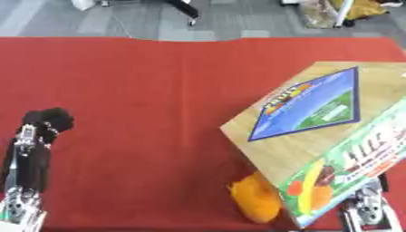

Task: Pick up the objects with one hand, pass them to the other hand, and then place them into the box on the other side of the table.

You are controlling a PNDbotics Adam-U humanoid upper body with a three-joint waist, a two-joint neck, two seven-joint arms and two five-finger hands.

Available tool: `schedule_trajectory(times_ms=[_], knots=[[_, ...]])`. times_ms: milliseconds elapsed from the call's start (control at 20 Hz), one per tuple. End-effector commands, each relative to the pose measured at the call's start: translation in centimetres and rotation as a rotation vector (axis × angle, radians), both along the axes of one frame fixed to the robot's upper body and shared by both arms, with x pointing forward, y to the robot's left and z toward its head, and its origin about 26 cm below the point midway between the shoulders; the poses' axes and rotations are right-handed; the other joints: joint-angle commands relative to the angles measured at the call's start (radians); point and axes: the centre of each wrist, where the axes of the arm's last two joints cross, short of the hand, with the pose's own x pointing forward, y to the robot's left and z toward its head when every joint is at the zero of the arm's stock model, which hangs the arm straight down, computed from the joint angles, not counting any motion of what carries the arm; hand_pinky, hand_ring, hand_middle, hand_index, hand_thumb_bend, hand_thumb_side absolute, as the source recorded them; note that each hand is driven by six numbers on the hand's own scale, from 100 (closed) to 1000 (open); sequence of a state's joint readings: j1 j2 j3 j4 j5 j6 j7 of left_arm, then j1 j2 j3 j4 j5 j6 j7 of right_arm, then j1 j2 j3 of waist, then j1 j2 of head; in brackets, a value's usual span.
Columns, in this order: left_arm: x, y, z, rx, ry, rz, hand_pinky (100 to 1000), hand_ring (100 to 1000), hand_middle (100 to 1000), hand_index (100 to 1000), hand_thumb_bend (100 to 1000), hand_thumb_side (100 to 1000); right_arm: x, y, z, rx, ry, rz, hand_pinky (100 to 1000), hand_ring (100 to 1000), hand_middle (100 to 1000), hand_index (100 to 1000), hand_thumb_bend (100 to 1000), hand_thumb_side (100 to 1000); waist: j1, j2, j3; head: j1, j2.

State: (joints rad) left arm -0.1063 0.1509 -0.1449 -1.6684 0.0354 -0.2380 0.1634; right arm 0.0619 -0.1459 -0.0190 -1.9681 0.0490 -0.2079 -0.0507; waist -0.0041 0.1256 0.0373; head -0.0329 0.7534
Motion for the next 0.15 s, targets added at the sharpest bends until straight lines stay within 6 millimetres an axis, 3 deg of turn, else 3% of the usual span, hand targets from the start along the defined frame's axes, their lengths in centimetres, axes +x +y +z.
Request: schedule_trajectory(times_ms=[50, 150], knots=[[0.06, 0.1, 0.71, 0.001, -0.028, -0.001, 745, 676, 631, 718, 143, 880, -0.14, -0.1, 1.0, -0.008, -0.033, -0.005, 387, 520, 620, 911, 100, 667, 0.013, -0.026, 0.001, -0.002, -0.004], [0.04, 0.08, 0.72, -0.001, -0.029, 0.0, 745, 676, 631, 718, 144, 880, -0.15, -0.11, 1.0, -0.009, -0.034, -0.006, 387, 520, 620, 911, 100, 666, 0.013, -0.028, 0.0, -0.002, -0.002]])
